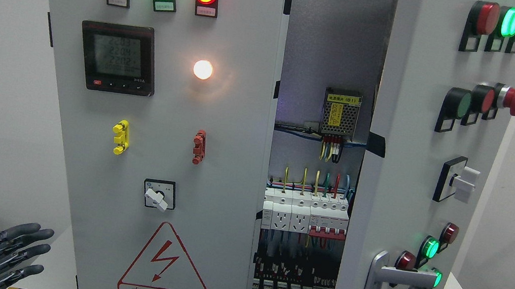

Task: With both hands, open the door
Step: 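Raise the left hand toward the gap beside the ajar door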

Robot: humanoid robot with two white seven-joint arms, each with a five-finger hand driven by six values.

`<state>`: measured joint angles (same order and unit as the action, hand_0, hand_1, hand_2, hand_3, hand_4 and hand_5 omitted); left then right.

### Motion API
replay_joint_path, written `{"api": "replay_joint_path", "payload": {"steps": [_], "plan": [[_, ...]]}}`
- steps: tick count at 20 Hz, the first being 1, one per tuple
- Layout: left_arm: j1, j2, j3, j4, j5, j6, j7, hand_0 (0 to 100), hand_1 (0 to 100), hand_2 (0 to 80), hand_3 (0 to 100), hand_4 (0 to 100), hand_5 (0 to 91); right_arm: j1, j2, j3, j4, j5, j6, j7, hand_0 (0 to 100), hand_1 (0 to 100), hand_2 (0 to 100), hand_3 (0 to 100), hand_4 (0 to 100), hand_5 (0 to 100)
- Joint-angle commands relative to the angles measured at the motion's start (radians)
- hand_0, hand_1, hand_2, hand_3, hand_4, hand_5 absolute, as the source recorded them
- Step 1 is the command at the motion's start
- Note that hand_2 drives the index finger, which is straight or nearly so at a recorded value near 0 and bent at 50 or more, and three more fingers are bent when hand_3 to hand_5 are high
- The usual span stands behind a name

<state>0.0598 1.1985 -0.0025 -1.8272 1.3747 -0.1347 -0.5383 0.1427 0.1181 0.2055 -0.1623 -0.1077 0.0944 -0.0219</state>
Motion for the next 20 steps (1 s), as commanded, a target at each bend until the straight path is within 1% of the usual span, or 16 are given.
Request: {"api": "replay_joint_path", "payload": {"steps": [1,4,7,11,14,16,18,20], "plan": [[-0.23,0.058,-0.286,-0.003,0.02,0.05,-0.011,0,0,0.0,0,4,0.0,0.0,0.0,0.0,0.001,-0.001,0.001,0.0,0,0,0,0,0,0],[-0.337,0.056,-0.365,-0.007,0.021,0.053,-0.011,0,0,0.0,0,4,0.0,0.0,0.0,0.0,0.001,-0.001,0.001,0.0,0,0,0,0,0,0],[-0.473,0.05,-0.482,-0.017,0.024,0.055,-0.011,0,0,0.0,0,4,0.0,0.0,0.0,0.0,0.0,-0.001,0.001,0.0,0,0,0,0,0,0],[-0.612,0.036,-0.573,-0.017,0.03,0.061,-0.011,0,0,0.0,0,4,0.0,0.0,0.0,0.0,0.0,0.0,0.001,0.0,0,0,0,0,0,0],[-0.676,-0.005,-0.594,-0.009,0.038,0.113,-0.011,0,0,0.0,0,4,0.0,0.0,0.0,0.0,0.0,-0.001,0.001,0.0,0,0,0,0,0,0],[-0.711,-0.014,-0.594,-0.003,0.069,0.171,-0.009,0,0,0.0,0,4,0.0,0.0,0.0,0.0,0.0,-0.001,0.001,0.0,0,0,0,0,0,0],[-0.748,-0.033,-0.597,-0.001,0.086,0.222,-0.009,0,0,0.0,0,4,0.0,0.0,0.0,0.0,0.0,0.0,0.001,0.0,0,0,0,0,0,0],[-0.814,-0.072,-0.634,0.009,0.086,0.262,-0.008,0,0,0.0,0,4,0.0,0.0,0.0,0.0,0.0,0.0,0.001,0.0,0,0,0,0,0,0]]}}
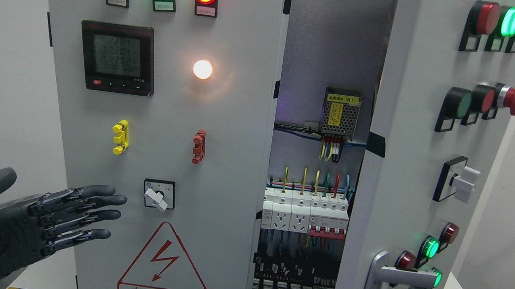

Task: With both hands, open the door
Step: 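Raise the left hand toward the gap beside the ajar door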

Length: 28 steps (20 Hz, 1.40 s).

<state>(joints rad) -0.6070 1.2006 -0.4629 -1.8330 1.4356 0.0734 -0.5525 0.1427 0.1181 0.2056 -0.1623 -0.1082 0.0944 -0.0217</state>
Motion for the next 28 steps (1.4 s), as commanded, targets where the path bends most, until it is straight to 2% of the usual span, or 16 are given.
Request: {"api": "replay_joint_path", "payload": {"steps": [1,4,7,10,15,18,22,28], "plan": [[-0.189,-0.093,-0.201,0.029,0.025,0.063,0.008,0,0,0.0,0,4,0.0,0.0,0.0,0.0,0.0,-0.001,0.001,0.0,0,0,0,0,0,0],[-0.273,-0.174,-0.24,0.084,0.019,0.081,0.01,0,0,0.0,0,4,0.0,0.0,0.0,0.0,0.0,-0.001,0.001,0.0,0,0,0,0,0,0],[-0.417,-0.263,-0.305,0.152,0.023,0.208,0.008,0,0,0.0,0,4,0.0,0.0,0.0,0.0,0.0,-0.001,0.001,0.0,0,0,0,0,0,0],[-0.48,-0.312,-0.323,0.176,0.023,0.236,0.008,0,0,0.0,0,4,0.0,0.0,0.0,0.0,0.0,0.001,0.001,0.0,0,0,0,0,0,0],[-0.549,-0.337,-0.387,0.175,0.028,0.236,0.008,0,0,0.0,0,4,0.0,0.0,0.0,0.0,0.001,-0.001,0.001,0.0,0,0,0,0,0,0],[-0.588,-0.337,-0.437,0.175,0.064,0.236,0.008,0,0,0.0,0,4,0.0,0.0,0.0,0.0,0.0,-0.001,0.001,0.0,0,0,0,0,0,0],[-0.625,-0.354,-0.49,0.175,0.083,0.235,0.008,0,0,0.0,0,4,0.0,0.0,0.0,0.0,0.0,-0.001,0.001,0.0,0,0,0,0,0,0],[-0.74,-0.357,-0.562,0.176,0.183,0.236,0.006,0,0,0.0,0,4,0.0,0.0,0.0,0.0,0.0,-0.001,0.001,0.0,0,0,0,0,0,0]]}}
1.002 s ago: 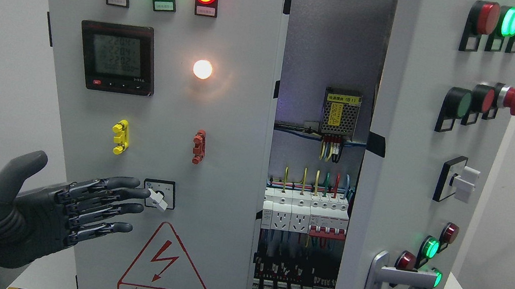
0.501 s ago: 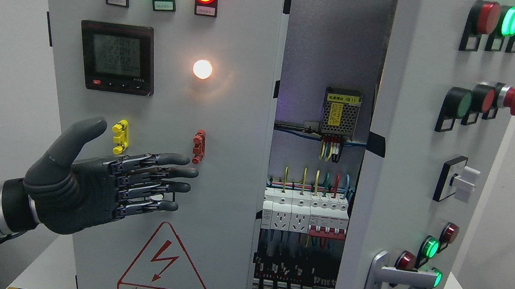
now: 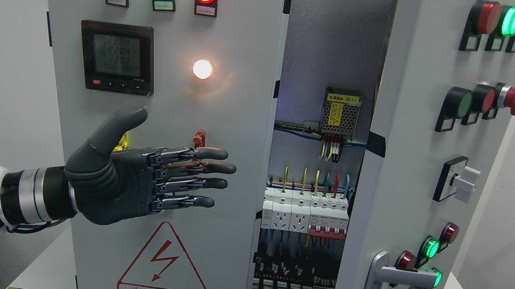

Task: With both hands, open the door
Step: 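Raise the left hand toward the gap beside the ajar door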

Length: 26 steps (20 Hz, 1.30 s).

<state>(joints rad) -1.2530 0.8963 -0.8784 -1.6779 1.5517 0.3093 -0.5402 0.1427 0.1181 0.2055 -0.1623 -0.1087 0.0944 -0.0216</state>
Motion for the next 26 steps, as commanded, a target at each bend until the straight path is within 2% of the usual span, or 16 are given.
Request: {"api": "replay_joint_path", "payload": {"steps": [1,9,17,22,26], "plan": [[-0.097,-0.056,-0.148,0.02,0.068,0.001,-0.006,0,0,0.0,0,4,0.0,0.0,0.0,0.0,0.0,0.0,0.001,0.0,0,0,0,0,0,0],[-0.105,-0.132,-0.146,0.021,0.067,0.002,-0.004,0,0,0.0,0,4,0.0,0.0,0.0,0.0,0.0,0.0,0.001,0.0,0,0,0,0,0,0],[-0.106,-0.264,-0.14,0.024,0.067,0.002,-0.003,0,0,0.0,0,4,0.0,0.0,0.0,0.0,0.0,0.001,0.001,0.0,0,0,0,0,0,0],[-0.118,-0.309,-0.129,0.027,0.067,0.001,-0.001,0,0,0.0,0,4,0.0,0.0,0.0,0.0,0.001,0.0,0.001,0.0,0,0,0,0,0,0],[-0.141,-0.381,-0.129,0.102,0.067,0.002,-0.001,0,0,0.0,0,4,0.0,0.0,0.0,0.0,0.0,0.0,0.001,0.0,0,0,0,0,0,0]]}}
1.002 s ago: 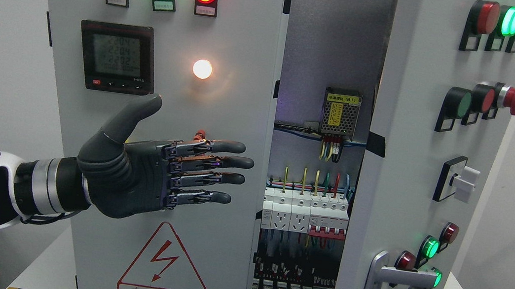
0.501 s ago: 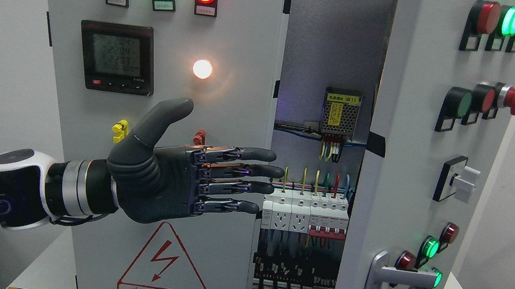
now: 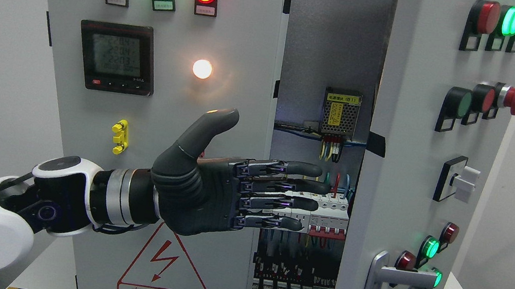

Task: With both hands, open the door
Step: 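Raise the left hand toward the gap beside the ajar door, then hook the left hand fingers behind the ajar door's inner edge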

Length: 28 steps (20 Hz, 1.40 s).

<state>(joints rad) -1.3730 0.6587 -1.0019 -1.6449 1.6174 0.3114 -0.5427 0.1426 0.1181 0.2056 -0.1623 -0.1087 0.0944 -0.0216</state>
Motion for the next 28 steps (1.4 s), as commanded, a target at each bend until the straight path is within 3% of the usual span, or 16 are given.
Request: {"api": "replay_joint_path", "payload": {"steps": [1,16,28], "plan": [[-0.029,-0.161,-0.004,0.092,0.001,0.0,0.001,0,0,0.0,0,4,0.0,0.0,0.0,0.0,0.0,0.0,0.001,0.0,0,0,0,0,0,0],[-0.046,-0.312,-0.007,0.166,-0.014,-0.002,0.09,0,0,0.0,0,4,0.0,0.0,0.0,0.0,0.001,0.0,0.001,0.0,0,0,0,0,0,0],[-0.066,-0.396,-0.018,0.188,-0.028,0.0,0.095,0,0,0.0,0,4,0.0,0.0,0.0,0.0,0.0,0.0,0.001,0.0,0,0,0,0,0,0]]}}
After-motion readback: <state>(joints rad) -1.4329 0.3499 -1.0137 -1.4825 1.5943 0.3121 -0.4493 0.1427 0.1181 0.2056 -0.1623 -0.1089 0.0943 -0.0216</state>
